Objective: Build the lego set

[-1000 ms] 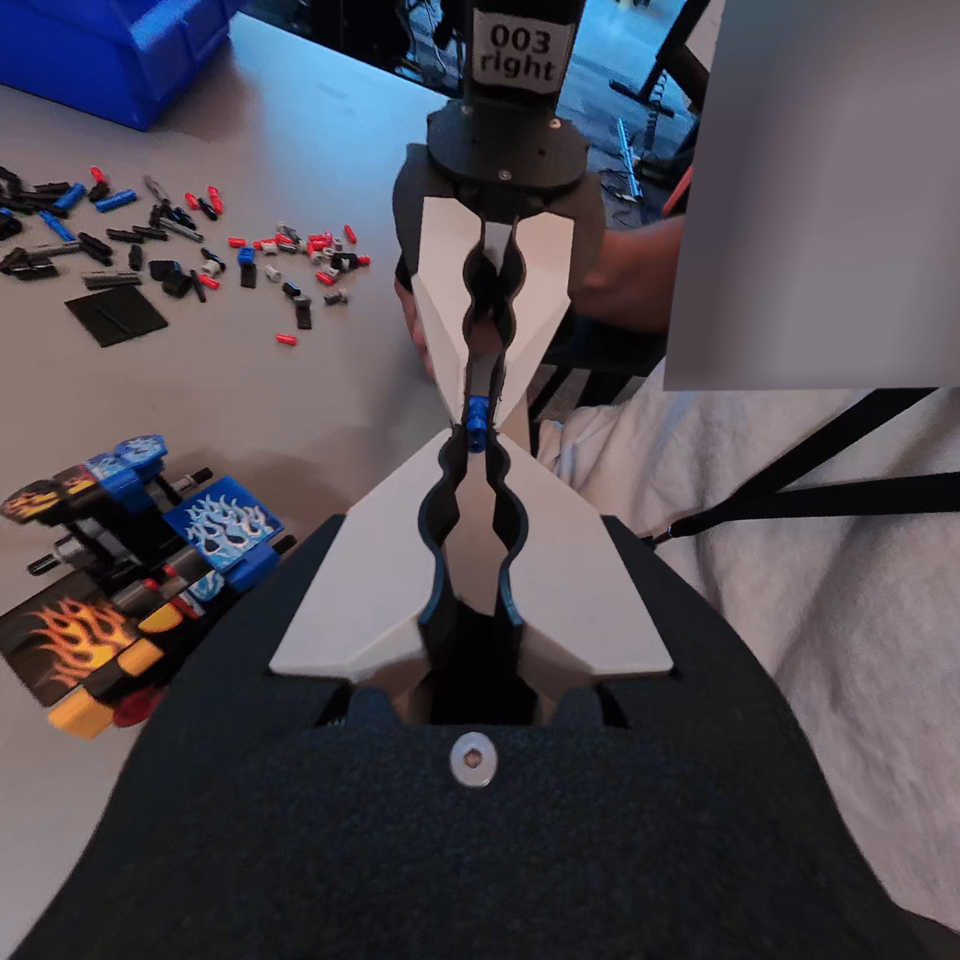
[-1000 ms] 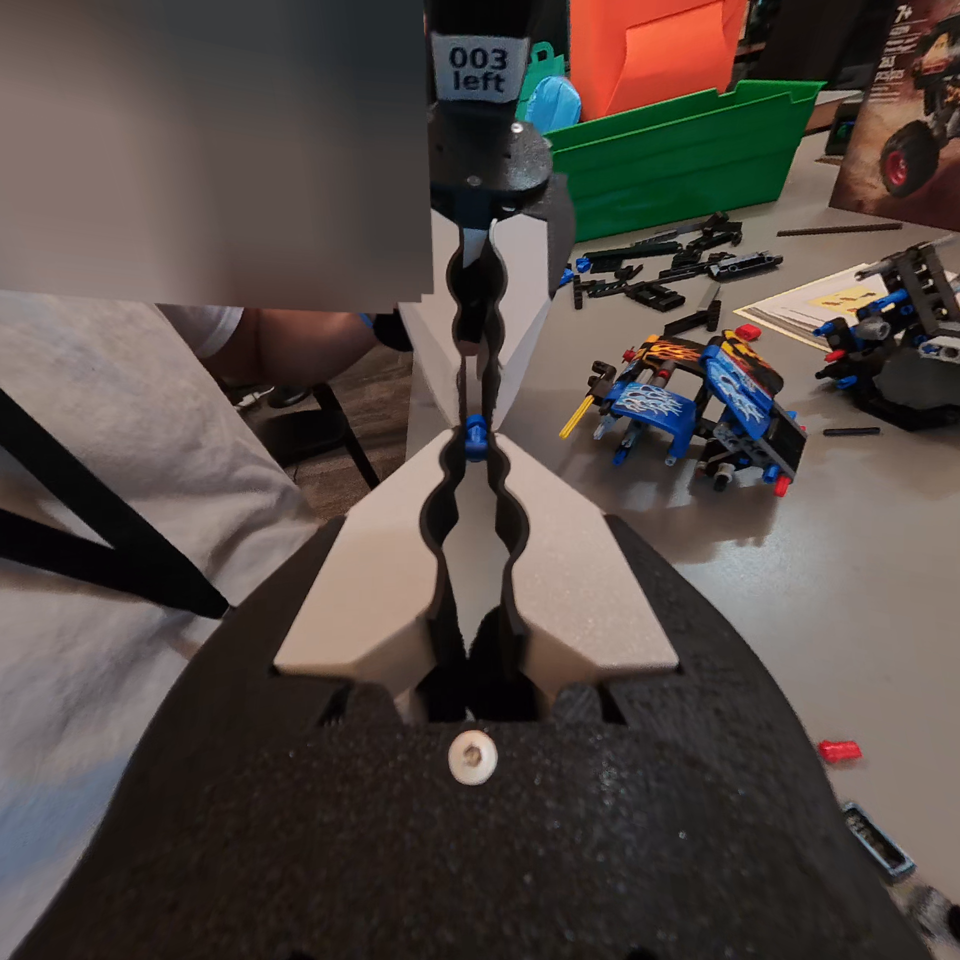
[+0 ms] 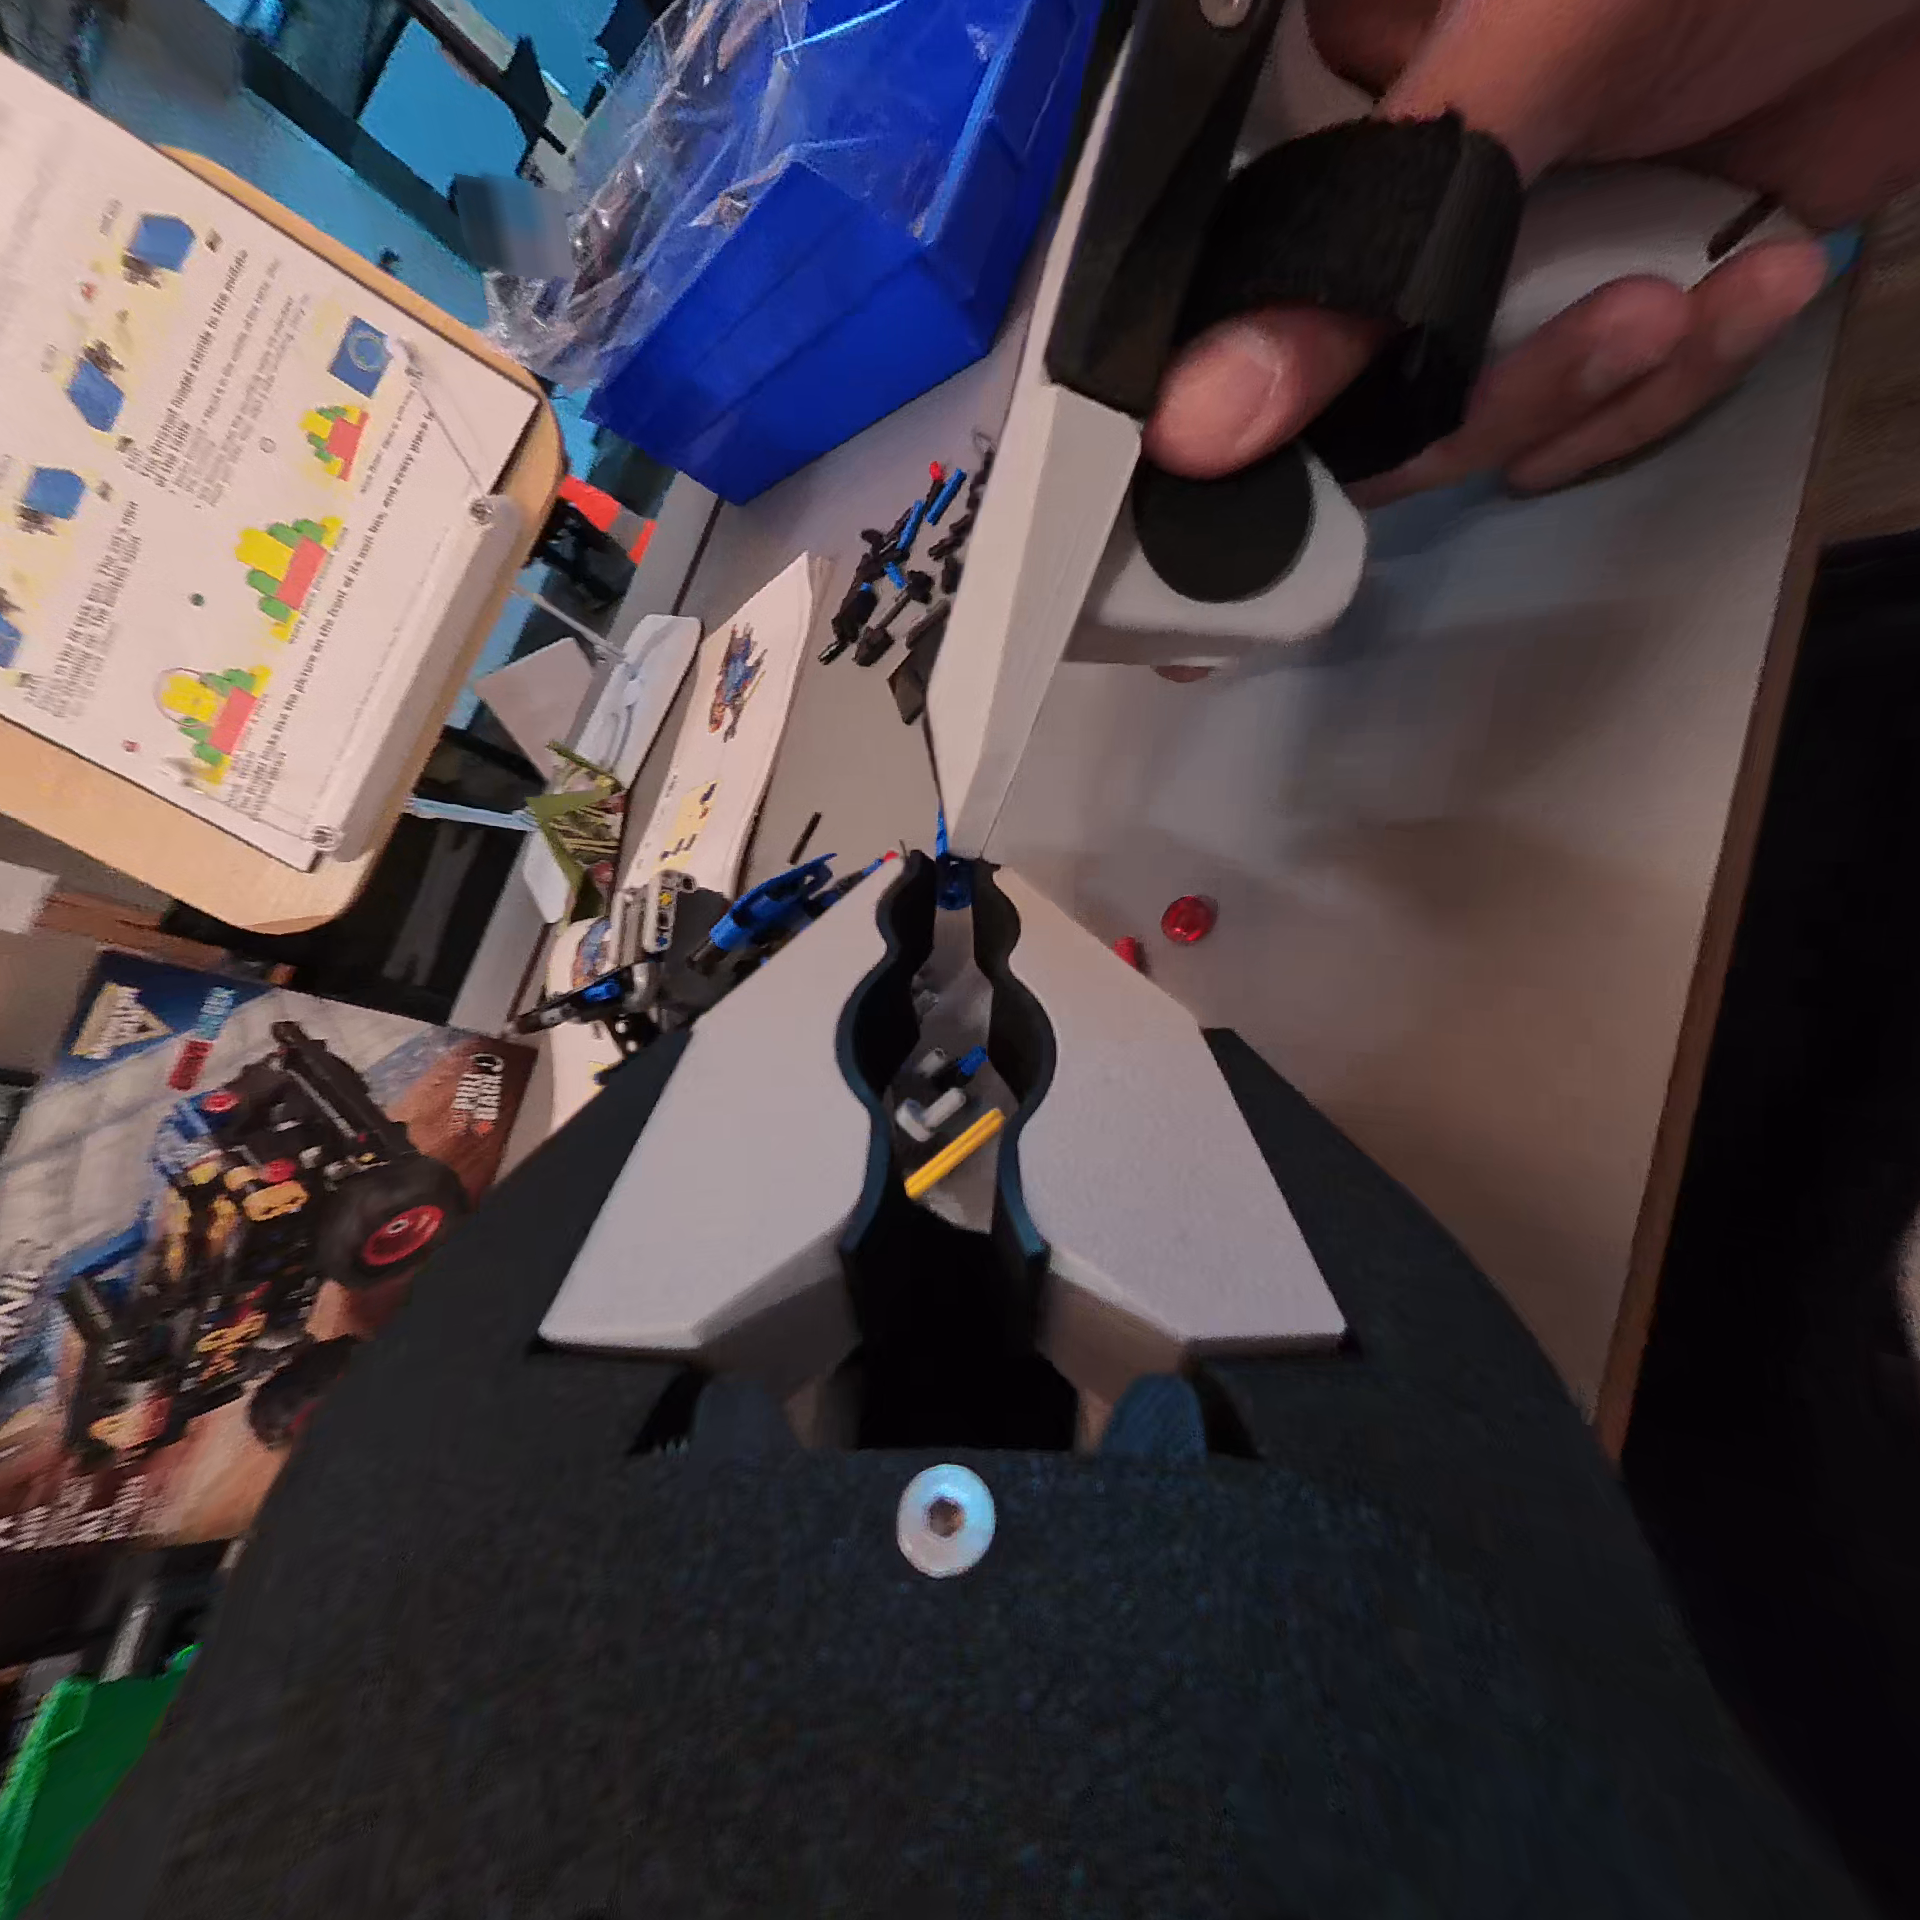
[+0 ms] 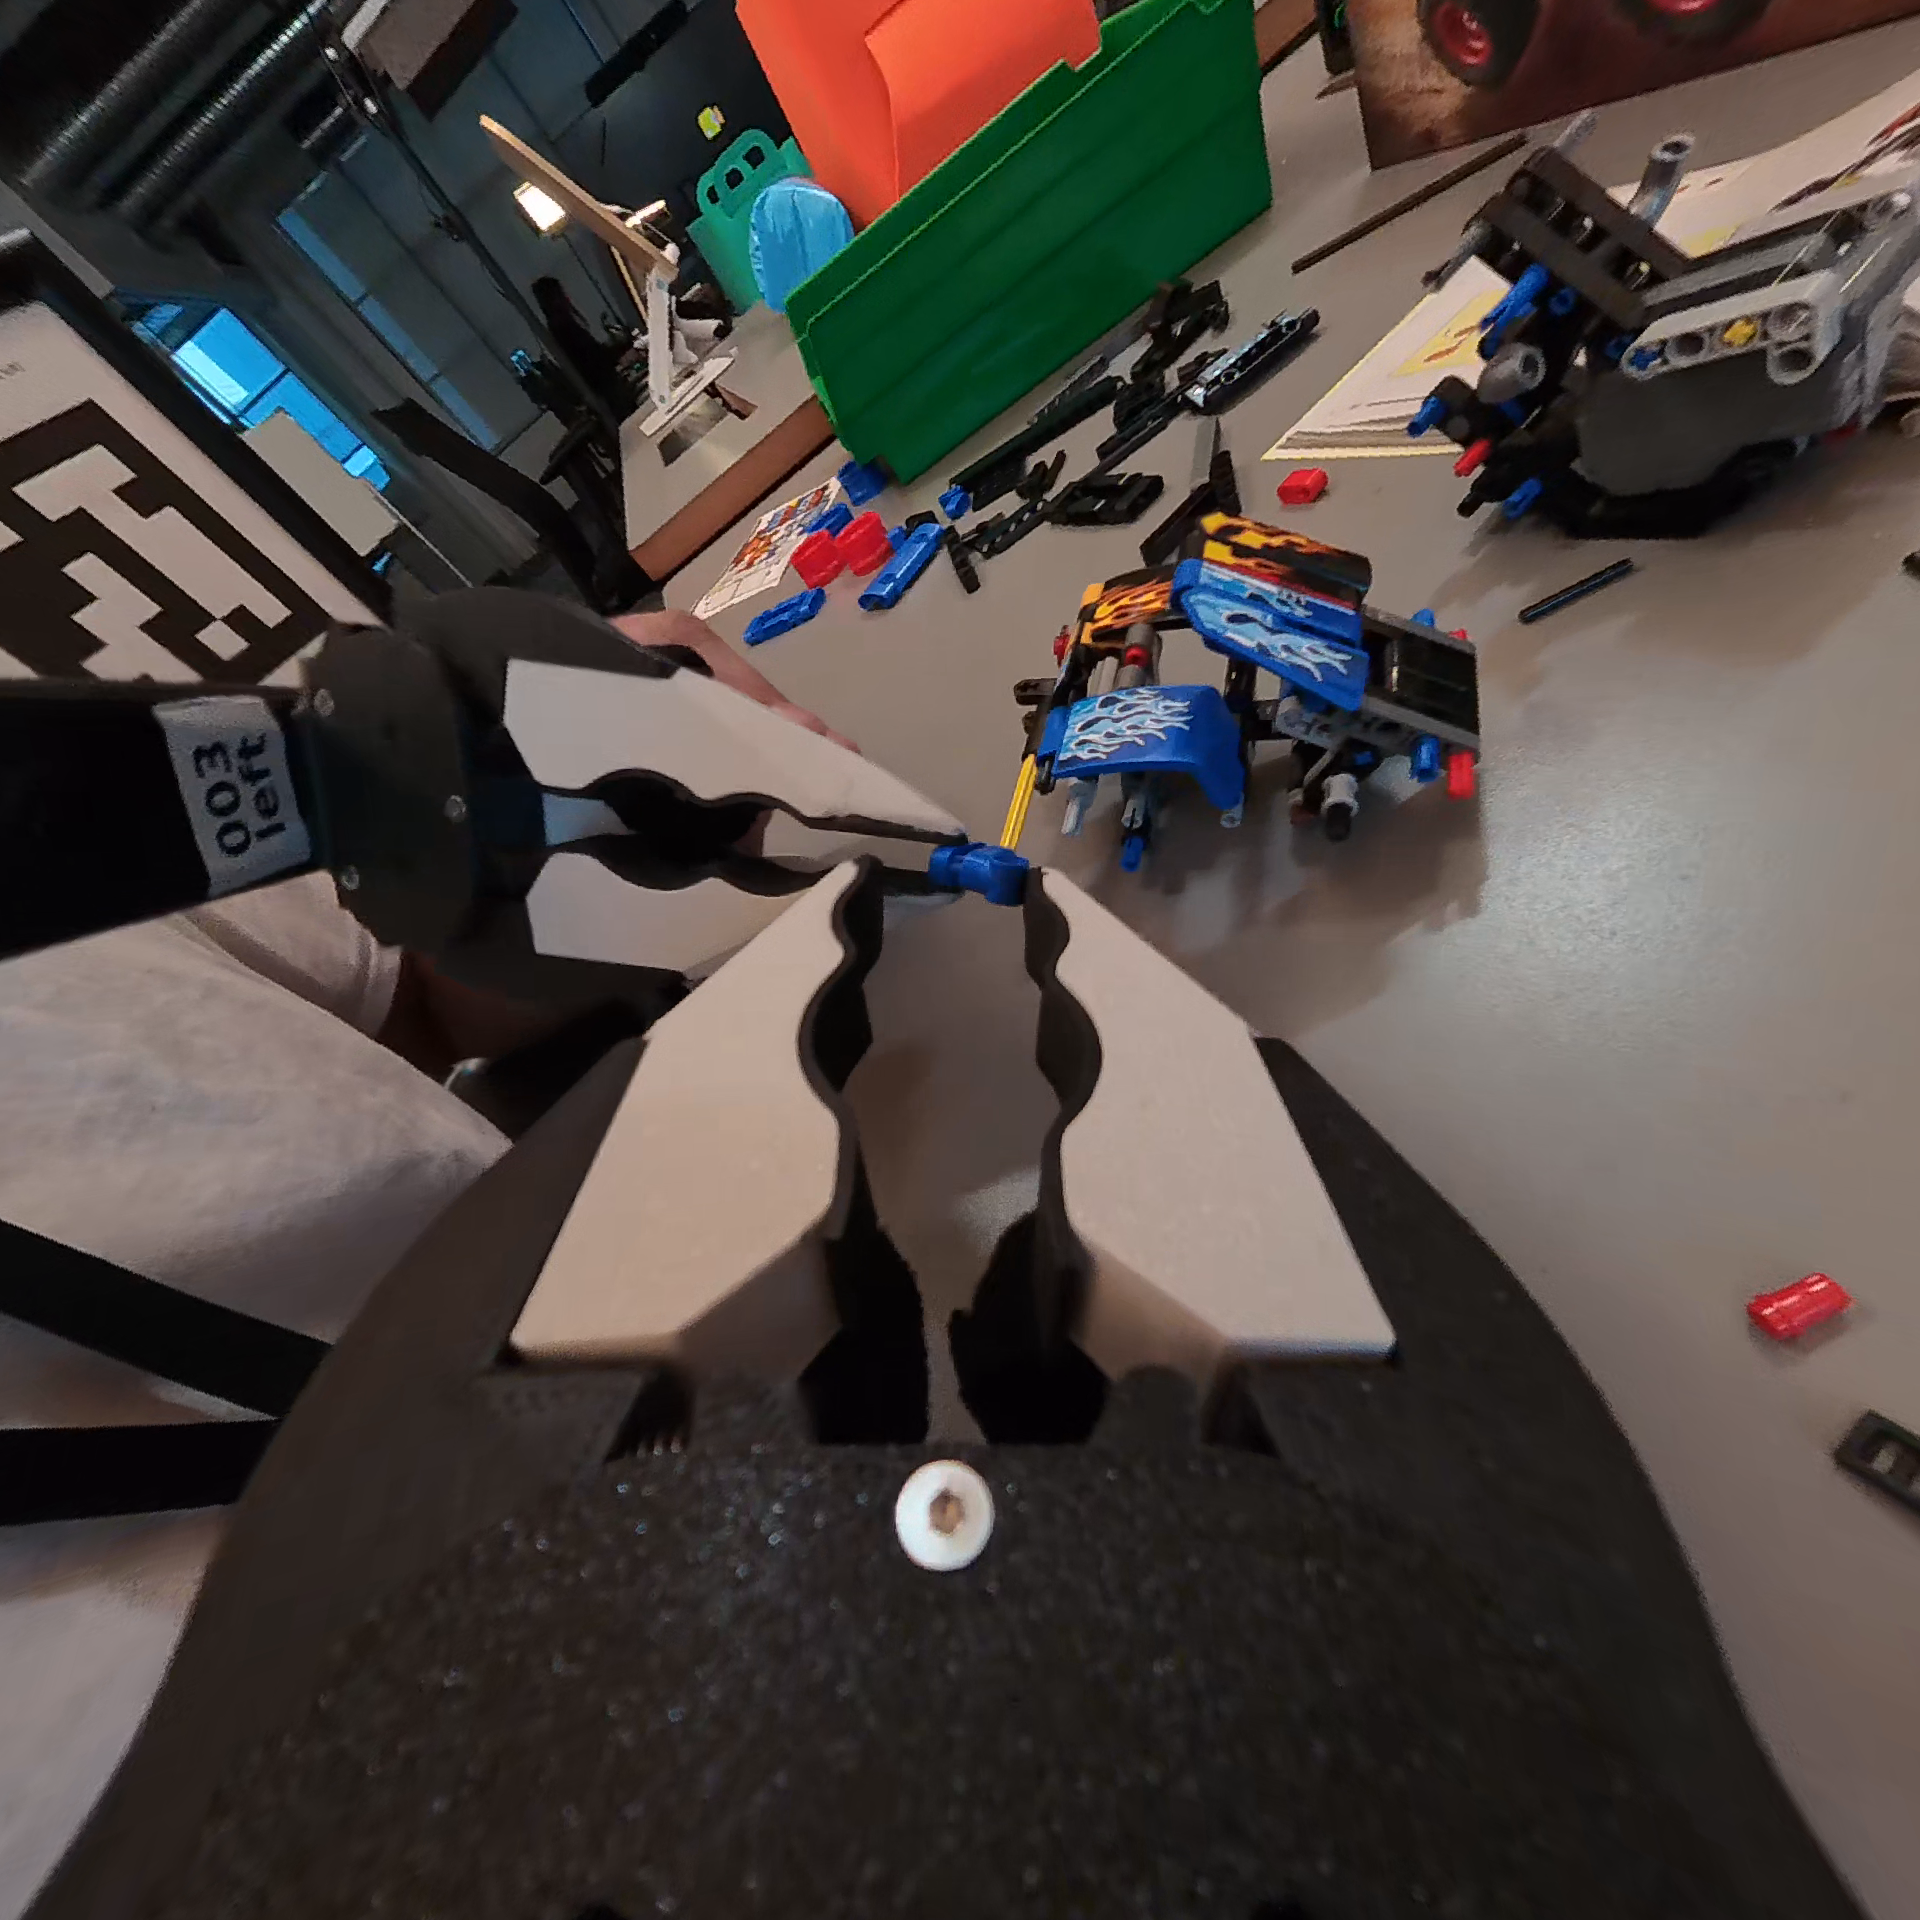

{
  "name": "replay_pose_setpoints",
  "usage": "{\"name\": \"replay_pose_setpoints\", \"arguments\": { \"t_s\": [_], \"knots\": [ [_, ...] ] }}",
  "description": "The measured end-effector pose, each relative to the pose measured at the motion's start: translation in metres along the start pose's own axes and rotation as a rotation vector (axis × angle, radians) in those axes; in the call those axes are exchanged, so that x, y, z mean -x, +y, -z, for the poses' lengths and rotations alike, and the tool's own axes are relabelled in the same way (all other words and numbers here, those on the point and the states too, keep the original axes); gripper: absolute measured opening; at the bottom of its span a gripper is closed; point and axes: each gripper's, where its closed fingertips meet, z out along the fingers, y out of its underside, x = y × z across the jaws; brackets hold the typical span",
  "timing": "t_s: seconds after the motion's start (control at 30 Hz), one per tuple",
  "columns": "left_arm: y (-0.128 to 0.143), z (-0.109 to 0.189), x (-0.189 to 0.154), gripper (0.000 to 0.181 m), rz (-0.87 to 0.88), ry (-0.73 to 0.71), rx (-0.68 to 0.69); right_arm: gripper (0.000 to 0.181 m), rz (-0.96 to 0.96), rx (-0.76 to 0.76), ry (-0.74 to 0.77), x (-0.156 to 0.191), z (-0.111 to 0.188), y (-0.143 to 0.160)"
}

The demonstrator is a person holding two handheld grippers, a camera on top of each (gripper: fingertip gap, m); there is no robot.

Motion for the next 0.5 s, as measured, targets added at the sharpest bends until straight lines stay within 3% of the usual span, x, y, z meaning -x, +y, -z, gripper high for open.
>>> {"name": "replay_pose_setpoints", "arguments": {
  "t_s": [0.2, 0.5],
  "knots": [
    [-0.0027, -0.0003, 0.003, 0.005, -0.186, -0.148, 0.031, 0.024, -0.029, -0.043, 0.013, -0.0013, 0.0012, -0.0028],
    [-0.0081, -0.0014, 0.0009, 0.004, -0.159, -0.141, 0.012, 0.018, 0.009, -0.06, 0.044, -0.0049, 0.0036, -0.0015]
  ]
}}
